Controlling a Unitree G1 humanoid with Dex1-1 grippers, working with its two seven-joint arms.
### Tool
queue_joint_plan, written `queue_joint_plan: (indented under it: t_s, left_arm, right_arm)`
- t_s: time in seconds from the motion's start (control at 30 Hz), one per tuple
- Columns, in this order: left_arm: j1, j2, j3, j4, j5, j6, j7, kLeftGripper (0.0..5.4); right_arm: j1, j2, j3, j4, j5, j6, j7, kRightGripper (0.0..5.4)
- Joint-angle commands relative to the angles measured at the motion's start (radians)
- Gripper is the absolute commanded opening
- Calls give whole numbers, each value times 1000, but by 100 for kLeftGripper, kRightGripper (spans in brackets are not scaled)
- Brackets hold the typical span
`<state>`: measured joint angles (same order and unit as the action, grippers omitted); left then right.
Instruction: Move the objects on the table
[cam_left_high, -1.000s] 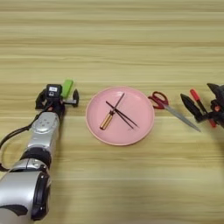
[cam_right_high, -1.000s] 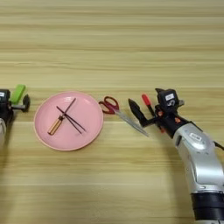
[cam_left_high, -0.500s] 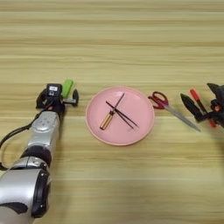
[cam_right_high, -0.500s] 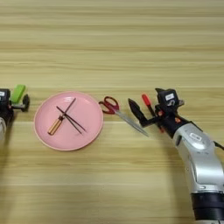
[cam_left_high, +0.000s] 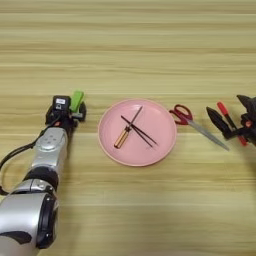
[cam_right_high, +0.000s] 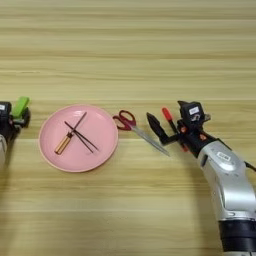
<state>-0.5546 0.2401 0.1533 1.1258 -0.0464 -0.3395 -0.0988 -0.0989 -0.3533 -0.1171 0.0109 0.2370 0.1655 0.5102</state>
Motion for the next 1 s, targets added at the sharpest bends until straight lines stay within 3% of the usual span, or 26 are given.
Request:
queue_joint_plan:
  t_s: [0.03,0.7,1.0]
  left_arm:
    - [2,1,4,11,1,-8,-4,324]
    - [6,2,10,10,-2,-16,-7,134]
    - [9,4,16,-5,-6,-23,-17,133]
  right_arm:
    - [-11,-6,-3,-7,7,11,-2,540]
    - [-15,-5,-4,5,6,8,-3,540]
    - [-18,-4,-3,7,5,8,-4,540]
